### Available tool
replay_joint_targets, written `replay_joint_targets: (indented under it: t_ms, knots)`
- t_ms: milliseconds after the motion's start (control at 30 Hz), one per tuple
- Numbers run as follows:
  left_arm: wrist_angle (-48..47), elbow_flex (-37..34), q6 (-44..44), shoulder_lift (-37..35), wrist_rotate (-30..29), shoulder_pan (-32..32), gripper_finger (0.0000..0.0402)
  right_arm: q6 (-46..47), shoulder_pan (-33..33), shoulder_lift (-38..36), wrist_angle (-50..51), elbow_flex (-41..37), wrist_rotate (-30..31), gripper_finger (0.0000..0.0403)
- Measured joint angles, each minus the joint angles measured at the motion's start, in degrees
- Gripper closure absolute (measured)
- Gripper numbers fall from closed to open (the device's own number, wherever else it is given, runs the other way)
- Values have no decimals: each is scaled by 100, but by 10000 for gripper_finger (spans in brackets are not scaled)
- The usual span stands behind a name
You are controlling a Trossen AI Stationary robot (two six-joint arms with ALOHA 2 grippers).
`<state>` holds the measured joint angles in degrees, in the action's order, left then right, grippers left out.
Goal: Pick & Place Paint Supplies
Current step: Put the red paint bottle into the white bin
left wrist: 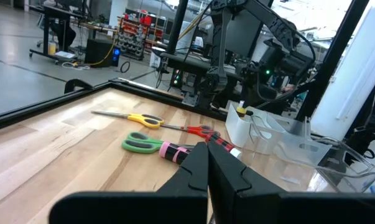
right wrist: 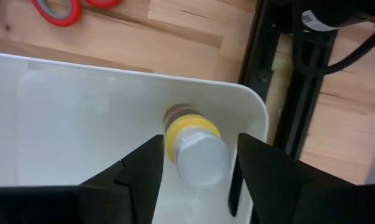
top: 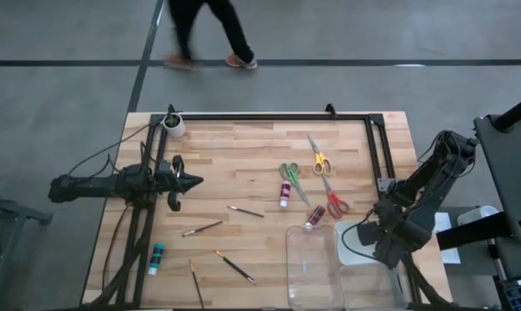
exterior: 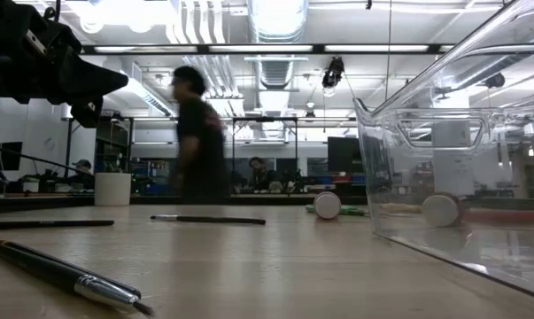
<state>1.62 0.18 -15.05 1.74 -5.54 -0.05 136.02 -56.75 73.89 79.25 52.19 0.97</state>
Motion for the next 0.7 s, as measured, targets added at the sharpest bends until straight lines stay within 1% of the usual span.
replay_joint_targets:
  t_ms: [167, 267, 367, 500, 600, 700]
  knots:
    - [1, -1, 0, 0, 0, 1, 401, -1, 2, -6, 690, 485, 16, 200]
    - [-1, 0, 0, 0, 0, 0, 401, -11, 2, -7, 1057, 855, 172, 200]
    - [0, 0, 0, 0, 0, 0, 401, -41, 2, -17, 1074, 1134, 583, 200]
    - [0, -1, 0, 0, 0, 0, 401, -338, 49, -26, 1074, 1369, 1323, 200]
    - [1, -2, 0, 0, 0, 0, 401, -632, 218, -43, 1070, 1445, 1806, 200]
    - [1, -1, 0, 0, 0, 1, 401, -1227, 548, -44, 1068, 1484, 2017, 200]
